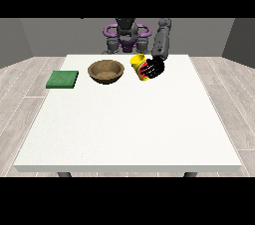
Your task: Pick the cup and pour the ball into the bowl, then pick the bowl and place it on the pad
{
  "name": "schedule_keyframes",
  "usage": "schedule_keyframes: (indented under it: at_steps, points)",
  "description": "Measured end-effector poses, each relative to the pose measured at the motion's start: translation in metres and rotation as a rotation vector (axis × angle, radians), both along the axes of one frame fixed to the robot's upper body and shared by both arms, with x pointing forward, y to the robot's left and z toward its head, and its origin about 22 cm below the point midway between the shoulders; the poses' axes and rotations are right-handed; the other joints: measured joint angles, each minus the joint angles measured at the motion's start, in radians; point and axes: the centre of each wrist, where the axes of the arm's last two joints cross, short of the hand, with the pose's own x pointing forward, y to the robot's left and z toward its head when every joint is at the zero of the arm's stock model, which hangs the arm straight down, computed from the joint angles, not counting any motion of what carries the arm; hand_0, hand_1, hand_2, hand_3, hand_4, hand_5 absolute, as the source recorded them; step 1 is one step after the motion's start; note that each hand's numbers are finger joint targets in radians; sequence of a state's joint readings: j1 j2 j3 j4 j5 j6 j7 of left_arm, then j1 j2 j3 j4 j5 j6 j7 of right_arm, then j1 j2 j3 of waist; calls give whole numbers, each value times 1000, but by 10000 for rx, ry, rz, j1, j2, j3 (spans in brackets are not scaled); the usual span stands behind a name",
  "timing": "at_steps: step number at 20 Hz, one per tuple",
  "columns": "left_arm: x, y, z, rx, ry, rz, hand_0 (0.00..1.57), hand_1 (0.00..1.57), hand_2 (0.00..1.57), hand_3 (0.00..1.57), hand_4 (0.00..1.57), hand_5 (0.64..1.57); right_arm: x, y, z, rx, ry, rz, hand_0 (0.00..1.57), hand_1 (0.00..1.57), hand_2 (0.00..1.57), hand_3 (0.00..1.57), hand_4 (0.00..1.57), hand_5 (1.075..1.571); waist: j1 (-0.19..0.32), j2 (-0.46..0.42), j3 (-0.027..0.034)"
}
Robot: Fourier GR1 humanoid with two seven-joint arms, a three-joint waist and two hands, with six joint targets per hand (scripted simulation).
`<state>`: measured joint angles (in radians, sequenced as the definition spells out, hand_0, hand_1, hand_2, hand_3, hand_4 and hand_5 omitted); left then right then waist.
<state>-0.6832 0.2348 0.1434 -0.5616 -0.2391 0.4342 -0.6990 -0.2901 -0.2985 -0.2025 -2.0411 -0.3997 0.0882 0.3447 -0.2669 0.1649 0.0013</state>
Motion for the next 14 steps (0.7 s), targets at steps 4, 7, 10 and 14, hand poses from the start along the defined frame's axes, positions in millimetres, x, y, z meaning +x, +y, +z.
schedule_keyframes:
  at_steps: [4, 7, 10, 14]
  points:
    - [17, -19, 19, 1762, -95, 731, 1415, 1415, 1571, 1571, 971, 1562, 8, 2, -4, -28, 39, 200, 0, 0, 0, 0, 279, 1560, -176, -15, 5]
    - [27, -31, 31, 2641, 84, 1172, 1415, 1415, 1571, 1571, 971, 1562, 13, 0, -10, -80, 158, 248, 0, 0, 0, 0, 308, 1562, -190, -95, 2]
    - [36, -49, 42, 3162, 100, 1309, 1415, 1415, 1571, 1571, 971, 1562, 19, -5, -9, -48, 77, 106, 0, 0, 0, 0, 332, 1563, -124, -62, -1]
    - [40, -56, 43, 4236, 26, 1873, 1371, 1371, 1571, 1571, 844, 1565, 19, 1, -14, 11, 145, 112, 0, 0, 0, 0, 337, 1563, -107, -83, -6]
